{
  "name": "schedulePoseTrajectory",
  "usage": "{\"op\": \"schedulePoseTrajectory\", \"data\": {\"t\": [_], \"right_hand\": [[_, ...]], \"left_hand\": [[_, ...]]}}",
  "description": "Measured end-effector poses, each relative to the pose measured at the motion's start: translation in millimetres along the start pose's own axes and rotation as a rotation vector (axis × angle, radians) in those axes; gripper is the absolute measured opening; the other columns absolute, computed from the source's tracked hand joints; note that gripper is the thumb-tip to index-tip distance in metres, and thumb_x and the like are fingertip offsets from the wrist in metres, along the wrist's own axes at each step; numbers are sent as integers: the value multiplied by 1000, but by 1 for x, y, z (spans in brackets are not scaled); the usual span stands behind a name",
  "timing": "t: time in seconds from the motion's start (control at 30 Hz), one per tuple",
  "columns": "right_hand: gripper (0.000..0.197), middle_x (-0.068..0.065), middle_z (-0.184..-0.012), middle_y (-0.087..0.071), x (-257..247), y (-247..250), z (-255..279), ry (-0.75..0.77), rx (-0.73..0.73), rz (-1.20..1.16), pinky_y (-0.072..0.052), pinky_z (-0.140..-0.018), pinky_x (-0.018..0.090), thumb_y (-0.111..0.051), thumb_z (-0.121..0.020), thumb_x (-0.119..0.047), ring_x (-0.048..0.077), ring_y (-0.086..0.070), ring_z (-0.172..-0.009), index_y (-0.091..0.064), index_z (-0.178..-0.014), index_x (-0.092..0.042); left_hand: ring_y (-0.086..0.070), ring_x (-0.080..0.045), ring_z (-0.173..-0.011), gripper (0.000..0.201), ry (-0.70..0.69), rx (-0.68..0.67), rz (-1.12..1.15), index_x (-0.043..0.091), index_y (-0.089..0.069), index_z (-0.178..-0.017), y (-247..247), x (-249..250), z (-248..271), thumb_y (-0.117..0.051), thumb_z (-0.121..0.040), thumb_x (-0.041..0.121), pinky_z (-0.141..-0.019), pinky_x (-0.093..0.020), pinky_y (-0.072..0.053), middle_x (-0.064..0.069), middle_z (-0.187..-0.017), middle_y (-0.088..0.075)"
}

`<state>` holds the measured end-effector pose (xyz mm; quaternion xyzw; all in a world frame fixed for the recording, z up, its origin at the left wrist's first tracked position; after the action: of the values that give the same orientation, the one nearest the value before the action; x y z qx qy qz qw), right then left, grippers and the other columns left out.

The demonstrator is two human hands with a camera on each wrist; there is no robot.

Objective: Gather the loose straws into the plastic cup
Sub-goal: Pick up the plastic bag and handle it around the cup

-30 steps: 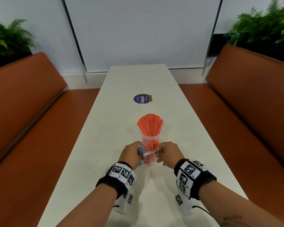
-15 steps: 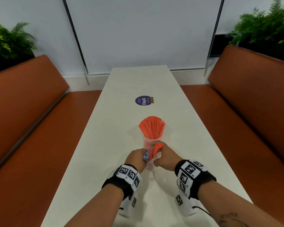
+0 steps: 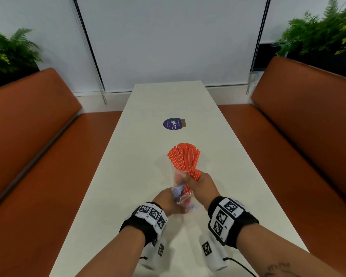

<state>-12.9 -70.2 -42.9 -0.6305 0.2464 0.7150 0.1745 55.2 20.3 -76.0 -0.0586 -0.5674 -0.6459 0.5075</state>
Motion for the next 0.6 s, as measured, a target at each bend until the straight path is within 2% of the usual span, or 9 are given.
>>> {"op": "schedulePoseTrajectory", "data": {"t": [0.1,0.17,0.23,0.37,0.47,0.5,0.53,0.57,0.6], "right_hand": [[31,-4,-76,-70,-9,3,-4,-14,-5,-28,-51,-75,22,-53,-94,-27,8,-66,-70,-69,-95,0],[38,0,-78,-71,-18,10,-6,-14,-1,-53,-52,-65,15,-50,-96,-28,7,-67,-66,-69,-93,4],[40,5,-77,-71,-31,20,-11,-2,32,-81,-52,-68,20,-47,-97,-29,10,-68,-64,-69,-86,2],[36,7,-77,-71,-62,37,-28,95,120,-135,-48,-88,34,-48,-96,-30,17,-68,-71,-65,-68,-14],[34,4,-75,-70,-76,38,-46,176,125,-164,-52,-74,25,-49,-96,-27,11,-67,-65,-65,-70,-11],[33,3,-75,-69,-78,36,-52,191,111,-149,-52,-69,20,-49,-96,-26,9,-66,-62,-65,-73,-8],[32,3,-76,-69,-79,31,-58,198,92,-115,-52,-68,17,-50,-96,-25,8,-66,-62,-65,-77,-5],[31,4,-78,-70,-77,27,-64,198,67,-62,-52,-69,16,-50,-95,-25,8,-66,-64,-66,-81,-2],[32,4,-81,-70,-74,21,-68,190,40,6,-51,-71,15,-51,-95,-26,9,-66,-67,-66,-86,0]], "left_hand": [[-65,-20,-90,30,102,-27,14,14,-62,-101,1,-5,-1,-72,-73,19,-88,-31,-54,-5,-94,-69],[-62,-12,-71,12,146,-58,48,16,-61,-77,1,-7,0,-69,-75,7,-70,-22,-54,0,-76,-65],[-54,-7,-58,27,179,-127,85,20,-53,-67,-1,-9,1,-65,-79,-1,-57,-19,-49,4,-67,-55],[-53,-10,-54,31,190,-160,136,19,-47,-79,-5,-13,4,-75,-76,9,-49,-21,-46,3,-67,-55],[-50,-2,-31,34,254,-49,141,18,-44,-69,-6,-20,3,-77,-75,19,-42,-19,-42,7,-45,-58],[-48,3,-27,32,252,-3,125,18,-45,-70,-5,-20,3,-76,-76,20,-42,-18,-42,8,-49,-61],[-53,6,-31,26,250,33,109,18,-49,-75,-4,-18,2,-74,-78,21,-44,-17,-45,5,-64,-66],[-64,5,-49,21,251,61,96,16,-54,-87,-2,-16,3,-73,-79,22,-50,-19,-50,1,-82,-66],[-71,-5,-75,31,276,101,86,12,-56,-102,0,-17,4,-72,-79,26,-62,-23,-54,-5,-99,-64]]}}
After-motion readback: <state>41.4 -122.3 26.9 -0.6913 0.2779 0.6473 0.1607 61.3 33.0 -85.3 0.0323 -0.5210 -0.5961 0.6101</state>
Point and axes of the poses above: each hand's wrist, its own z-axis away from the middle knuckle, its own y-axis out of the back of the hand, x = y × z, the point moved 3 cm from there along -z, towards the middle knuckle
